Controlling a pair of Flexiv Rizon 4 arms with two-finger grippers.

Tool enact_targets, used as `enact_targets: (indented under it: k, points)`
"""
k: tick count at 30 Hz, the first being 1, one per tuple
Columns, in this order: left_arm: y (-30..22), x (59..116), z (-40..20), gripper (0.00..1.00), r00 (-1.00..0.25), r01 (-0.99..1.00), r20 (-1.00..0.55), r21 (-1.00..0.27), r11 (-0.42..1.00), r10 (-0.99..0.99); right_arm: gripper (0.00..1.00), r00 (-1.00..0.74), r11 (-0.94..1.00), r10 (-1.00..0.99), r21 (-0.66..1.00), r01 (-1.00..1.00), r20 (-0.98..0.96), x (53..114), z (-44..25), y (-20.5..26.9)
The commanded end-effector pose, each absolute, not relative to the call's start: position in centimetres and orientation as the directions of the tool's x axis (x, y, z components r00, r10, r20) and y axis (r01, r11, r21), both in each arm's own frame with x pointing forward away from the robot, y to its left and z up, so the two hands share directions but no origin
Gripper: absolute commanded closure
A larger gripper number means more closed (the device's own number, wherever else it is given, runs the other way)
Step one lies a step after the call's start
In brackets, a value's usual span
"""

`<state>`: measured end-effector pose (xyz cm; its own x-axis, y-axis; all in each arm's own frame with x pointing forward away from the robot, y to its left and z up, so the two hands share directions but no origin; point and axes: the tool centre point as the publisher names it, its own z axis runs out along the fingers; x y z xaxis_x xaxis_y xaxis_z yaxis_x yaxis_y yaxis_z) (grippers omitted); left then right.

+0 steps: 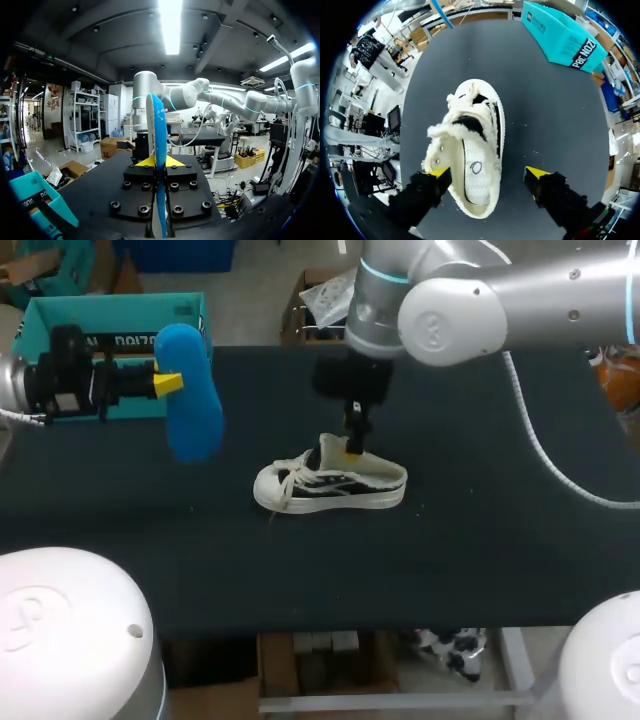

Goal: Open the shoe tongue, take the insole out of the shoe, put the insole back into the shoe, and pack the shoe into the shoebox

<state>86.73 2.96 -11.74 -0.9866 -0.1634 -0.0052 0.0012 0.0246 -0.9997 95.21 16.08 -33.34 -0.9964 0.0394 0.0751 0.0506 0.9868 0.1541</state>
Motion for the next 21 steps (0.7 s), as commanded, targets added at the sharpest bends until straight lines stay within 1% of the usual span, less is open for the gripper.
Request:
enact_targets:
  k: [1,3,4,5,7,10,21]
  points:
    - [2.9,86.2,-11.7,1.0,-0.973,0.001,-0.008,-1.0,0.03,-0.23,0.13,-0.996,0.994,0.047,0.092,0.053,0.072,95.8,-34.5,16.7]
    - [2.9,86.2,-11.8,1.0,-0.973,0.0,-0.007,-0.999,0.032,-0.232,0.22,-0.997,0.993,0.047,0.101,0.054,0.067,96.0,-34.7,16.7]
    - [3.0,86.2,-11.9,1.0,-0.972,-0.001,-0.006,-0.999,0.033,-0.234,0.29,-0.997,0.993,0.047,0.102,0.053,0.066,96.1,-34.8,16.8]
    - [3.2,86.2,-11.9,1.0,-0.972,-0.002,-0.006,-0.999,0.034,-0.236,0.48,-0.997,0.993,0.046,0.102,0.053,0.065,96.1,-34.8,16.9]
    - [3.4,86.2,-11.9,1.0,-0.97,-0.004,-0.005,-0.999,0.035,-0.244,0.58,-0.997,0.994,0.046,0.101,0.052,0.06,96.2,-34.8,17.0]
    - [3.6,86.3,-11.9,1.0,-0.968,-0.005,-0.004,-0.999,0.035,-0.249,1.0,-0.997,0.994,0.051,0.093,0.056,0.058,96.4,-35.0,17.1]
    - [4.2,86.6,-11.9,1.0,-0.968,-0.008,0.002,-1.0,0.026,-0.251,1.0,-0.993,0.994,0.112,0.009,0.112,0.037,95.8,-34.4,17.5]
